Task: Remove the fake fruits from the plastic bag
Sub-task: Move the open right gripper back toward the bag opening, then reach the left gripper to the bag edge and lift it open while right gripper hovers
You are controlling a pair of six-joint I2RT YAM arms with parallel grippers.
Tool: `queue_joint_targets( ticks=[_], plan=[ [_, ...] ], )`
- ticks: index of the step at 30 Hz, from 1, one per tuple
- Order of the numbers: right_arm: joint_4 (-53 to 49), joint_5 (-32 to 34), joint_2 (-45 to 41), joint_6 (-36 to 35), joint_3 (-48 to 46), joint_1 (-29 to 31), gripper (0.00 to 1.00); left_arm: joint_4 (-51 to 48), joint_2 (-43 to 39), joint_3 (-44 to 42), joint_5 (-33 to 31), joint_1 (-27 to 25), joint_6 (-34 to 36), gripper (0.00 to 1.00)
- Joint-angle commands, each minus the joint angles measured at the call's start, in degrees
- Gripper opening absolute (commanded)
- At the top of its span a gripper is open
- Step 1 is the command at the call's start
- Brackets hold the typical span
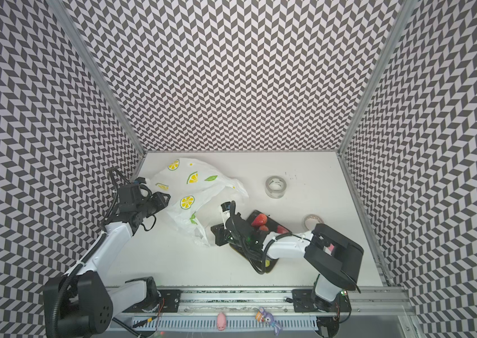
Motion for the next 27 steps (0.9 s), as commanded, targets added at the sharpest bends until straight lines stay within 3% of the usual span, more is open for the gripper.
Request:
queue_joint_targets(
  ticks=[1, 3, 7, 11, 14, 19, 27],
  plan=[
    [3.63, -0.4, -2.92, 1.47, -2.22, 0.29, 0.1, -2.96, -1.97, 2.16, -2.54, 0.4, 2.57, 0.75],
    [3.35, -1.19, -3.67, 1.45, -3.15, 0.14, 0.1, -4.95, -3.79, 3.28, -4.94, 0.4, 3.61, 0.86],
    [3.0, -1.91, -6.06, 1.81, -4.76, -0.13, 0.11, -8.48, -8.23, 6.07, -7.67, 0.19, 6.19, 0.96],
    [2.03, -1.35, -8.96, 1.75, -6.19, -0.61, 0.12, -12.44, -11.61, 9.61, -12.01, -2.79, 8.05, 1.0],
    [1.48, -0.81, -11.26, 1.77, -7.65, -1.44, 0.12, -16.05, -12.12, 13.21, -18.43, -9.62, 9.55, 1.0],
    [-0.2, -0.11, -15.42, 1.71, -10.31, -3.77, 0.13, -22.43, -10.69, 17.37, -30.89, -25.23, 10.94, 1.0],
    [-1.62, 0.95, -20.5, 1.7, -13.74, -6.82, 0.13, -33.74, -4.84, 21.14, -39.56, -44.03, 9.44, 1.0]
  ],
)
